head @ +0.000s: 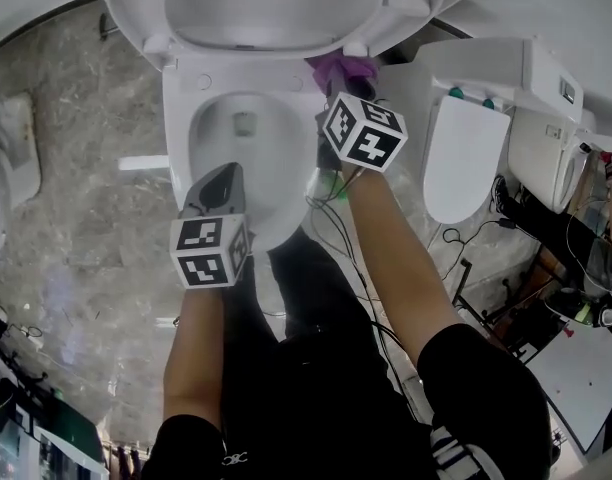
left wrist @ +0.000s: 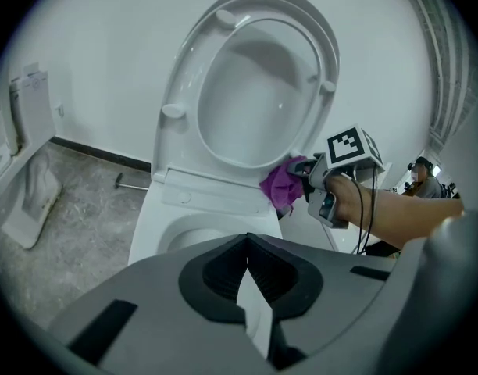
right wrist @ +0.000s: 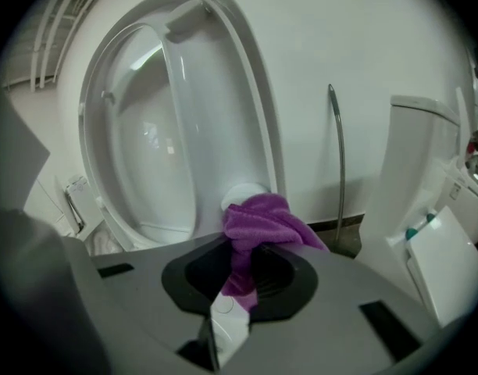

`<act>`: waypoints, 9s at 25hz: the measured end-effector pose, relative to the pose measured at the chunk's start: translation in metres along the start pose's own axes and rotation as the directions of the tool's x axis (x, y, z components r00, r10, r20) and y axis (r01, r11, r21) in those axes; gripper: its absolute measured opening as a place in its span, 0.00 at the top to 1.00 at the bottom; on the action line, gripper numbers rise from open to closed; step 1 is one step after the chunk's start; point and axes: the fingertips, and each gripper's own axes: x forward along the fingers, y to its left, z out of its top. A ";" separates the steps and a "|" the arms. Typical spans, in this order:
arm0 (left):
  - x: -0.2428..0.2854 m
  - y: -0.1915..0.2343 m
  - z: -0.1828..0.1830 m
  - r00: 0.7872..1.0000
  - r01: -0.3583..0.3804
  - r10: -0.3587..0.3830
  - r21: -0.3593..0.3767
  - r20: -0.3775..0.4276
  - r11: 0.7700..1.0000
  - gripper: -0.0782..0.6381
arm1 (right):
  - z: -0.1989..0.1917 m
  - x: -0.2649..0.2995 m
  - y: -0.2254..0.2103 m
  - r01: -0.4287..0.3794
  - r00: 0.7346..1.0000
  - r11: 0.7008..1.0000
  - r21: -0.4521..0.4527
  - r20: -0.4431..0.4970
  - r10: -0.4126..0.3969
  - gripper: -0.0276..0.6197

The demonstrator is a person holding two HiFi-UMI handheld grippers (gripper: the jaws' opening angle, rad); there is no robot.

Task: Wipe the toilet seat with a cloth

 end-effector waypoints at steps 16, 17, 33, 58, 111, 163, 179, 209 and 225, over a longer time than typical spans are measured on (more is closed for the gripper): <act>0.000 0.056 -0.013 1.000 0.015 -0.016 -0.022 -0.020 1.000 0.88 | -0.010 0.028 0.019 0.158 0.987 0.691 -0.705 0.089 -0.135 0.86; 0.000 0.060 -0.013 1.000 0.016 -0.016 -0.022 -0.019 1.000 0.88 | -0.012 0.030 0.021 0.146 0.989 0.667 -0.731 0.085 -0.123 0.86; -0.021 0.130 -0.027 1.000 -0.008 0.006 -0.083 -0.019 0.997 0.88 | -0.071 0.080 0.088 0.028 0.988 0.799 -0.601 -0.104 -0.112 0.86; -0.045 0.181 -0.033 1.000 -0.001 0.001 -0.123 0.002 0.992 0.88 | -0.085 0.109 0.247 -0.172 0.965 0.950 -0.261 -0.237 0.110 0.86; -0.044 0.205 -0.019 1.000 -0.012 0.015 -0.152 0.018 0.988 0.88 | -0.009 0.052 0.306 -0.159 0.986 0.941 -0.300 -0.001 0.167 0.87; -0.103 0.175 0.017 0.993 -0.025 0.041 -0.144 0.110 0.989 0.88 | 0.138 -0.036 0.332 -0.141 0.954 0.919 -0.367 0.197 0.225 0.87; -0.118 0.101 0.065 0.972 -0.025 0.054 -0.126 0.230 0.992 0.88 | 0.193 -0.095 0.317 -0.179 0.916 0.898 -0.402 0.266 0.302 0.87; -0.245 -0.085 0.151 0.947 -0.146 0.149 -0.032 0.283 0.989 0.88 | 0.284 -0.149 0.197 -0.137 0.966 0.927 -0.348 0.161 0.203 0.87; -0.250 -0.135 0.170 0.960 -0.169 0.139 0.109 0.244 0.980 0.88 | 0.247 -0.146 0.060 0.001 0.998 0.993 -0.121 0.065 0.007 0.87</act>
